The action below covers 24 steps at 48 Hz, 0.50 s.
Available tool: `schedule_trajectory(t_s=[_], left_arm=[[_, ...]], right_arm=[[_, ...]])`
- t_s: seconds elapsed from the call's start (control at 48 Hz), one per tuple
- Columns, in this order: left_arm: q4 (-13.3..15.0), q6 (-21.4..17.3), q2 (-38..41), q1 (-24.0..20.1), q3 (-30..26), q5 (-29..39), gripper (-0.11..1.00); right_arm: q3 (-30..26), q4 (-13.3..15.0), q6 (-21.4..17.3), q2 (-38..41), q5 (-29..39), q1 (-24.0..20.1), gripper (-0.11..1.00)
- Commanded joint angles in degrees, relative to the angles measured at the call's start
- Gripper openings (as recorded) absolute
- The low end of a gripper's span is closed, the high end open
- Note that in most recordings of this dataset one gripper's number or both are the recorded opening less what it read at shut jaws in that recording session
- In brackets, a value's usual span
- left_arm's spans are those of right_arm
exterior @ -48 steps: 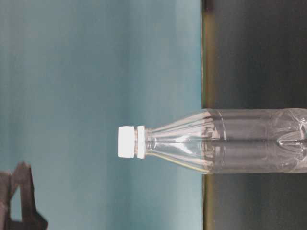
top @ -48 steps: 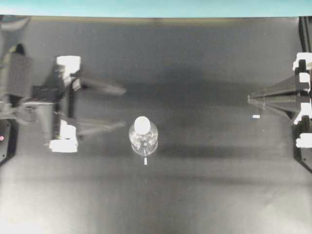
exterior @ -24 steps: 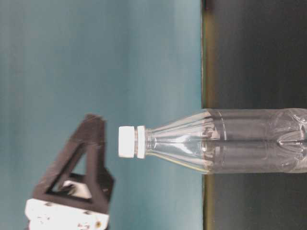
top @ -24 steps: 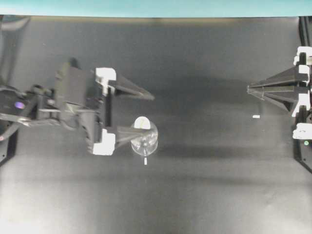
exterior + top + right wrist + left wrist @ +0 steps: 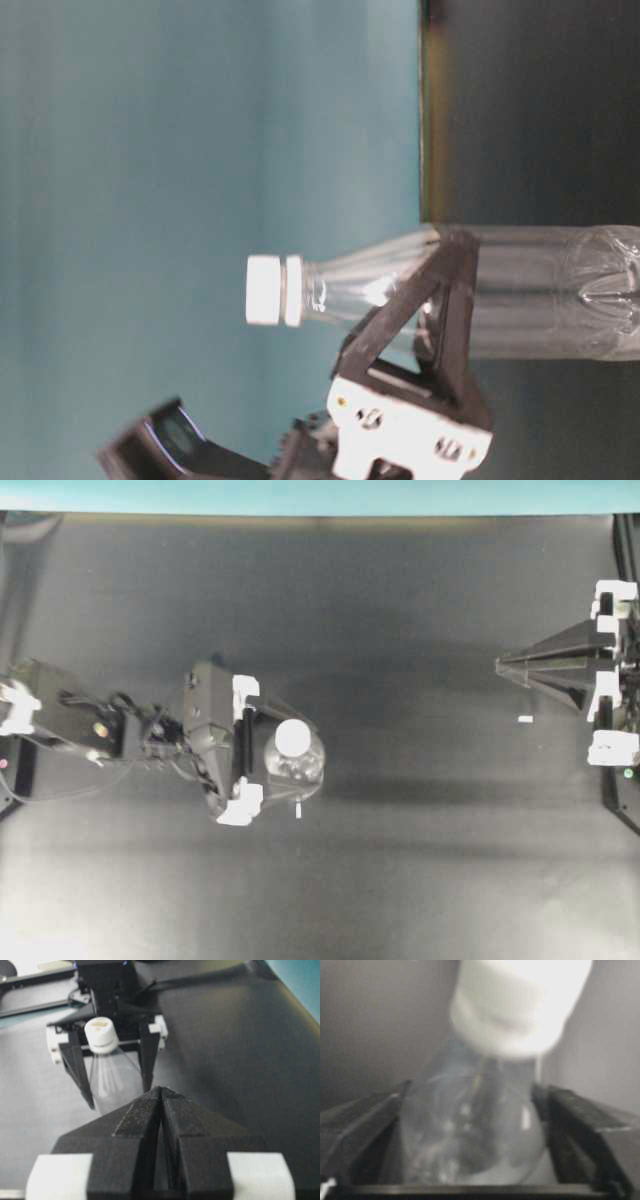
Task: Open the bottle cap by holding the bottle with the left arm and twisting the cap with the right arm.
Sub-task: 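Move the left gripper to the clear bottle and close around its body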
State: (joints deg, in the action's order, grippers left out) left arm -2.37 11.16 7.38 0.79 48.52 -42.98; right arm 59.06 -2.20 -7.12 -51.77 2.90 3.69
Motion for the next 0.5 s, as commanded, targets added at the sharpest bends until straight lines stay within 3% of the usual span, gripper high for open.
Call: schedule_trajectory(t_s=[0.0, 0.479], left_arm=[[-0.18, 0.44, 2.64, 0.88, -0.97, -0.44, 0.99], [-0.18, 0.7, 7.03, 1.23, 3.43, 0.26, 0.98]], right_arm=[[-0.18, -0.18, -1.32, 0.53, -0.88, 0.0, -0.01], [-0.09, -0.18, -4.39, 0.44, 0.0, 0.0, -0.01]])
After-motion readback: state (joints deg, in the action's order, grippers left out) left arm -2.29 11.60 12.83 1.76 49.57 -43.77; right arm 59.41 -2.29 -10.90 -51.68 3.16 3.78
